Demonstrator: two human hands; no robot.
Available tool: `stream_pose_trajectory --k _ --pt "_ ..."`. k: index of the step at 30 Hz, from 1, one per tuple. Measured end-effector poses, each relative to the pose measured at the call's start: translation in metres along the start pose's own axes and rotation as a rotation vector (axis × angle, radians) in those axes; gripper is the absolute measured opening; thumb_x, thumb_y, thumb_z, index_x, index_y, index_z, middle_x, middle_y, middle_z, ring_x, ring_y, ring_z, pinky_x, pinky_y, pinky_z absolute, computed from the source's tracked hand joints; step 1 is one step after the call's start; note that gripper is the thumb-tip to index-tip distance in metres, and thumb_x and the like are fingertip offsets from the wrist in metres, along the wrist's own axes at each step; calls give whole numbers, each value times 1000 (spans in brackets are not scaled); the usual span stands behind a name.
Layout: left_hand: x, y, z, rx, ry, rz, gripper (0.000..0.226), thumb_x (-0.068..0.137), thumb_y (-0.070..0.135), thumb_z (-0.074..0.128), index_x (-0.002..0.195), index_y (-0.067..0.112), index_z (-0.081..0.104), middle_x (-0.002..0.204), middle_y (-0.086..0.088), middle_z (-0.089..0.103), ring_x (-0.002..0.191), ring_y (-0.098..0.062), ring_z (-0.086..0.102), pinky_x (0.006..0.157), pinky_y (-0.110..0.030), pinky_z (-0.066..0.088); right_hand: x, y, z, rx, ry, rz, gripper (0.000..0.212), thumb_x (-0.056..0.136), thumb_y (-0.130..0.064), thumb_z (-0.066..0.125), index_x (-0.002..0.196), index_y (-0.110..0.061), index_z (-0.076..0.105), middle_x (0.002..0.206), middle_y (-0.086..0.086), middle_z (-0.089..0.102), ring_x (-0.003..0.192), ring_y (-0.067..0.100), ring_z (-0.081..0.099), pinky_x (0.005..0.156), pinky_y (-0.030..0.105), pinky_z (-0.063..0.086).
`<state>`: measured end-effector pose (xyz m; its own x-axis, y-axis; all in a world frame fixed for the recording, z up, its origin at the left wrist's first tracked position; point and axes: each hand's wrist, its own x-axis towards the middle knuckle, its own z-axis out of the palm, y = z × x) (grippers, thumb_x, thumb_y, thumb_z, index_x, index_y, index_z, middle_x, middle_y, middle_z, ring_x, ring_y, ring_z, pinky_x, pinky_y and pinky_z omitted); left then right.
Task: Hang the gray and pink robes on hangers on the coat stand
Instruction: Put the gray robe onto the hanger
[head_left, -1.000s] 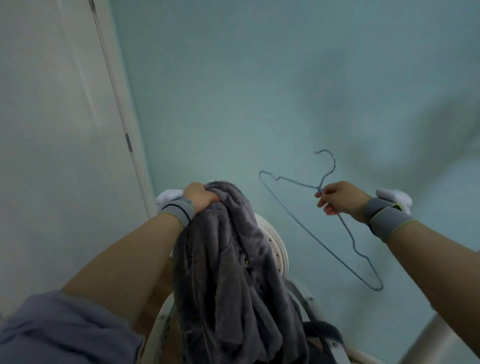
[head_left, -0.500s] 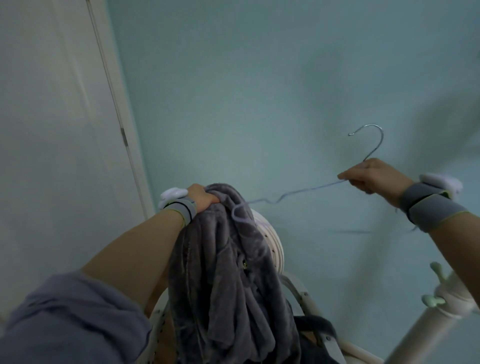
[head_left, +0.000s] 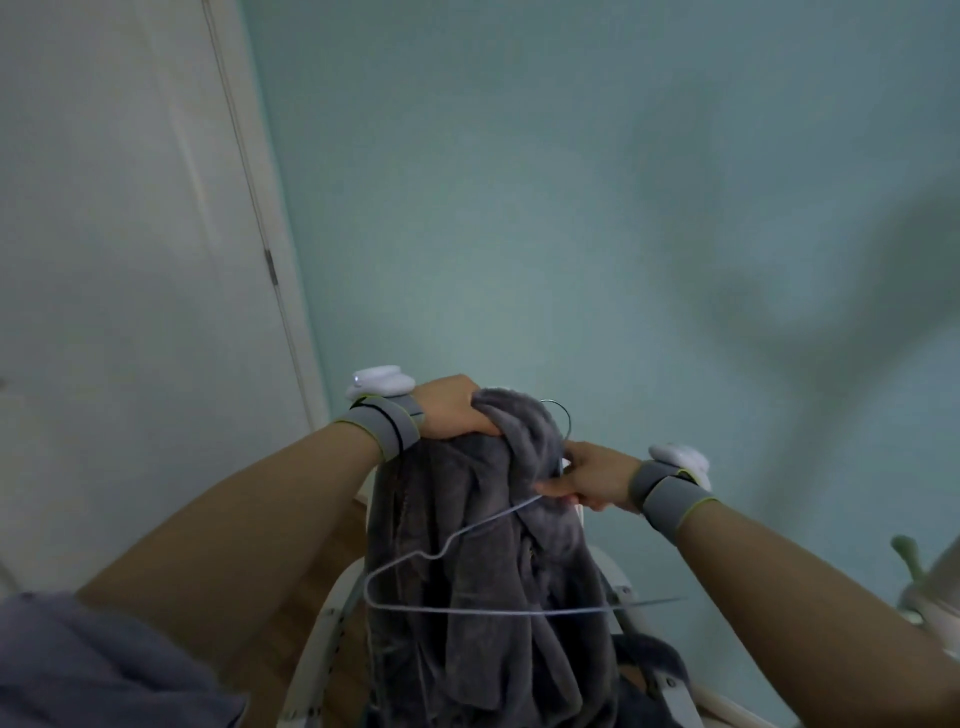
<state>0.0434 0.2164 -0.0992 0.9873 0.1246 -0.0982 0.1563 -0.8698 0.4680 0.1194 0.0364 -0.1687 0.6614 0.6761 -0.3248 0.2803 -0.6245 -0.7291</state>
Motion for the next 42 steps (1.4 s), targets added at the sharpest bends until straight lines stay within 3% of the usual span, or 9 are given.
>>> stream_pose_trajectory --k 2,6,12,17,20,29,34,39,42 --pt "-3 -2 0 41 -27 22 31 80 34 69 56 19 56 65 -2 57 75 -17 53 56 -15 42 2 -5 -2 -127 62 -36 14 85 -32 64 86 -20 60 61 -1 49 47 11 39 38 15 31" --pt "-7 -24 1 345 -20 -59 44 68 37 79 99 8 68 104 -13 70 98 -29 65 82 -31 49 -5 -13 -38 -424 283 -66 30 84 -28 65 106 -7 64 106 13 67 99 26 61 80 26 45" --pt "2 -47 20 306 177 -189 6 81 18 62 86 15 61 107 -17 68 101 -31 64 75 -28 45 -21 -38 -70 -588 445 -57 32 82 -26 65 107 -8 64 112 14 66 106 30 59 79 27 42" --pt "-4 -40 -9 51 374 -108 27 77 14 67 61 18 46 101 -23 66 98 -33 62 69 -26 36 -22 -29 -74 -606 469 51 35 82 -31 64 108 -8 63 114 14 66 108 31 60 83 29 46" --pt "-10 -18 -29 178 372 -2 12 75 17 68 79 8 60 101 -21 67 96 -33 62 70 -28 40 -19 -26 -71 -562 527 91 36 85 -31 60 110 -6 63 117 17 65 110 33 60 87 31 47" --pt "-27 -5 12 -48 -474 -51 28 81 37 67 106 25 59 110 -3 67 95 -20 62 82 -26 51 -30 -33 -78 -249 733 12 19 86 -13 51 95 -2 63 101 22 66 96 35 61 73 31 42" --pt "0 -5 23 143 140 75 60 81 30 68 132 11 42 133 -12 49 121 -26 49 102 -33 41 -35 -58 -55 -44 613 -97 23 85 -15 55 63 -12 50 66 9 49 73 23 47 54 26 33" --pt "9 -16 42 74 212 57 29 88 18 57 112 2 54 120 -18 61 112 -27 57 88 -31 42 -53 -73 -45 180 344 -124 23 88 -9 55 66 -12 50 53 3 54 39 12 50 40 17 41" --pt "1 -33 35 -91 251 68 7 85 2 55 83 7 58 102 -21 66 98 -20 58 81 -31 42 -66 -73 -58 245 29 -166 10 94 -11 50 85 -16 52 63 6 66 46 11 64 51 19 53"
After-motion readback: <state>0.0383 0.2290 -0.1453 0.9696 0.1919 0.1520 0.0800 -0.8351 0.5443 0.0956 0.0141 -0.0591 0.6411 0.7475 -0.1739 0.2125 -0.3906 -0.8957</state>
